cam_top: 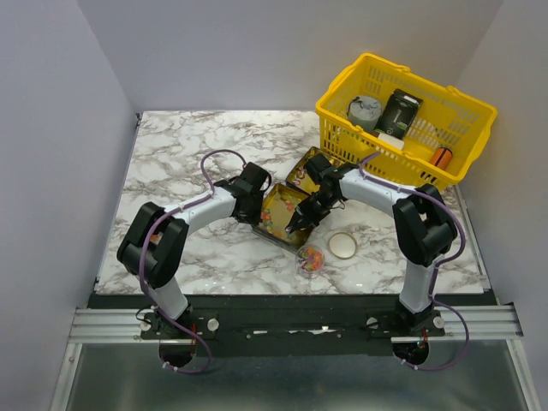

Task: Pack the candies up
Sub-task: Scoop the fake candies from the storage box.

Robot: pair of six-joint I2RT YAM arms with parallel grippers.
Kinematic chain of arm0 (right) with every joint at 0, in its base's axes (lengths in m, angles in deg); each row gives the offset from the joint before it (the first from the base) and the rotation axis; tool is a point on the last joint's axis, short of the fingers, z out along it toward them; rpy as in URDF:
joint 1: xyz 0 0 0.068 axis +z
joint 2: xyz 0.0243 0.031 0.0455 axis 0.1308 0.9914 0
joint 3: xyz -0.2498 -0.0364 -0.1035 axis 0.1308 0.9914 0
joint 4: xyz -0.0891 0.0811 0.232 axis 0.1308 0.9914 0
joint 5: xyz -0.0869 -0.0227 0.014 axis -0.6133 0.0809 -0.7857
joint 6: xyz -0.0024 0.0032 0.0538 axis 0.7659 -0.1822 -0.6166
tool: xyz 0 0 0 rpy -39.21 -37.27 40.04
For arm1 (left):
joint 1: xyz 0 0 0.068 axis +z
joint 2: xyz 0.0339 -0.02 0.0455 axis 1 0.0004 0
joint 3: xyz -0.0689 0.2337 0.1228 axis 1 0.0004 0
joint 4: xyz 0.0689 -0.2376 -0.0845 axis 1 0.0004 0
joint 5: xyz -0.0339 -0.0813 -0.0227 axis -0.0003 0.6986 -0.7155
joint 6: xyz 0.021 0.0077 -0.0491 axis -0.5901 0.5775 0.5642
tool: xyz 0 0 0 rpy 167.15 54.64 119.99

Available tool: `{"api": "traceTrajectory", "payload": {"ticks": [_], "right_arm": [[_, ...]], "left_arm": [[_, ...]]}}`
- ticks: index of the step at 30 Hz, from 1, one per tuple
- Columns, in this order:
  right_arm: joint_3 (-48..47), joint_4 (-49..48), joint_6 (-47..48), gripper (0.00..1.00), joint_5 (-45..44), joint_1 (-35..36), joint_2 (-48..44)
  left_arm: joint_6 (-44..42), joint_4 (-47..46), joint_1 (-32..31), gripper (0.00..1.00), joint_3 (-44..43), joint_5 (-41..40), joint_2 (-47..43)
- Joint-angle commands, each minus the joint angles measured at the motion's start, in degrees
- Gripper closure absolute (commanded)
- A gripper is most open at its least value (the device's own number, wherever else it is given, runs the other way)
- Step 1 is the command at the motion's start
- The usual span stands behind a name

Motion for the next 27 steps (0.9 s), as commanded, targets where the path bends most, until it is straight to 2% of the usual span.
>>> {"api": "traceTrajectory", "payload": {"ticks": [1, 11, 18, 27], "right_arm": [[0.72, 4.60, -4.58, 1.00, -7.63, -1.09, 1.57], [-1.93, 6.01, 3.24, 1.00, -13.60, -1.09, 3.95], [-3.78, 7.68, 16.67, 1.00, -18.79, -0.65, 6.59], [-6.76, 12.68, 20.82, 1.00, -25.47, -0.47, 10.27]], "left_arm": [[-0.55, 1.10, 0.26, 1.00, -0.55, -0.05, 0.74], [-1.00, 0.67, 0.26, 1.00, -0.03, 0.83, 0.39], [-1.79, 0.23, 0.26, 1.00, -0.38, 1.71, 0.66], [-1.43, 0.22, 0.26, 1.00, -0.47, 2.41, 1.10]]}}
